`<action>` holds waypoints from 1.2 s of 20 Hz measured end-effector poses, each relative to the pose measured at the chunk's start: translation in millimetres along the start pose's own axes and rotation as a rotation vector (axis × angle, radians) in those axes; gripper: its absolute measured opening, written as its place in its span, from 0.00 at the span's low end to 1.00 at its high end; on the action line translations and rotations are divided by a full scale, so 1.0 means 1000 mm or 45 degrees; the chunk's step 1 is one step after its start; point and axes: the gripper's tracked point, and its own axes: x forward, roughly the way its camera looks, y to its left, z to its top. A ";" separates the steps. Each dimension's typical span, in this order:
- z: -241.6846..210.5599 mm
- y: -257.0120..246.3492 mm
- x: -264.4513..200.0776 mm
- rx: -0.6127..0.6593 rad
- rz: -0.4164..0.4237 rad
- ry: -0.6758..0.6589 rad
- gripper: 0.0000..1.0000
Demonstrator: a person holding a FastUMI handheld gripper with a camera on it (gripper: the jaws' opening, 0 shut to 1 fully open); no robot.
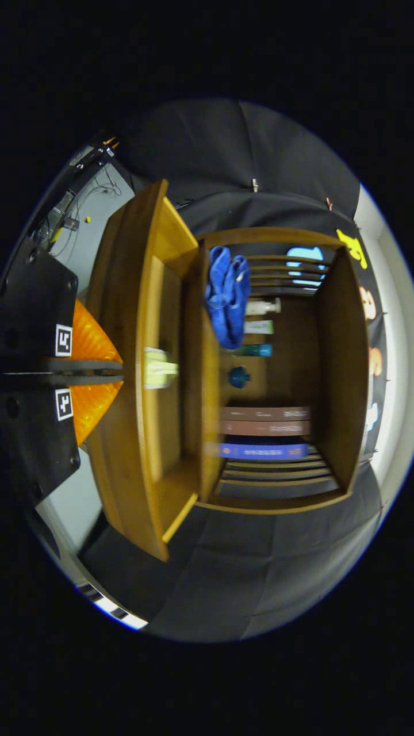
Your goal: Pull open the drawer, take out the items inside it, and place them on the countertop above the cabinet.
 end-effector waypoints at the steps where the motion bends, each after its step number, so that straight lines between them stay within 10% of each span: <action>1: -0.003 0.000 0.000 0.011 0.001 0.010 0.06; 10: 0.011 0.004 0.001 0.084 0.031 0.106 0.07; 18: 0.036 0.011 0.089 0.135 0.089 0.421 0.86; 24: 0.007 0.012 0.158 0.133 0.060 0.719 0.88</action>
